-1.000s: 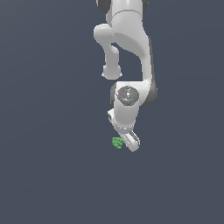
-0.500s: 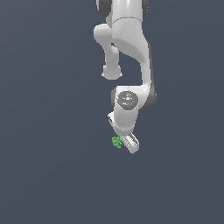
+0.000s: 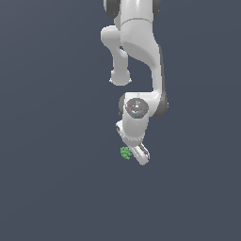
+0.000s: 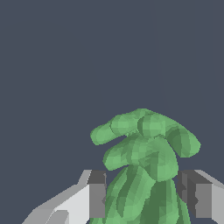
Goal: Pick up the object and move it to a goal position.
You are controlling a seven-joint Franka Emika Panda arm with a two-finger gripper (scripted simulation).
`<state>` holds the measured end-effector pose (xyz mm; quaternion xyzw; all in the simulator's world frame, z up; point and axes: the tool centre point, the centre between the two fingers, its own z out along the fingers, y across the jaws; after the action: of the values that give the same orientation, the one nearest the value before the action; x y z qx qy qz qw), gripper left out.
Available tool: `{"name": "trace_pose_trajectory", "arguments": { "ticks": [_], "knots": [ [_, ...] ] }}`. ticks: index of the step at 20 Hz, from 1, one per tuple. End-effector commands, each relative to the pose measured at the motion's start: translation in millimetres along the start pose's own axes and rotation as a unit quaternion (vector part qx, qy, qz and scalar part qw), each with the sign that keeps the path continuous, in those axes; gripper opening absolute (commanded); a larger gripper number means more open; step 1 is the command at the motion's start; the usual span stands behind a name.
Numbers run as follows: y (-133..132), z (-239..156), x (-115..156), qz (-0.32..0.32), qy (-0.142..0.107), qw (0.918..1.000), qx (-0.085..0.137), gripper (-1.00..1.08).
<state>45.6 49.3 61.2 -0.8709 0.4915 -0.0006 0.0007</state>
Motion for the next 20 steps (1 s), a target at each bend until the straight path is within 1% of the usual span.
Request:
{"name": "trace_pose_trajectory", "arguments": {
  "ticks": [1,5,8,11,17,20],
  "knots": [
    [2.0,-0.1,2.9,0.0,0.0,1.0,0.0,-1.0],
    [11.6,-1.6,16.9,0.0,0.0,1.0,0.0,-1.0],
    [23.7,-3.5,34.9,0.0,0.0,1.0,0.0,-1.0],
    [40.0,-5.7,59.6,0.0,0.0,1.0,0.0,-1.0],
    [78.3,-11.7,119.3,0.0,0.0,1.0,-0.001,-1.0],
    [92.4,-14.1,142.6,0.0,0.0,1.0,-0.001,-1.0]
  ]
}}
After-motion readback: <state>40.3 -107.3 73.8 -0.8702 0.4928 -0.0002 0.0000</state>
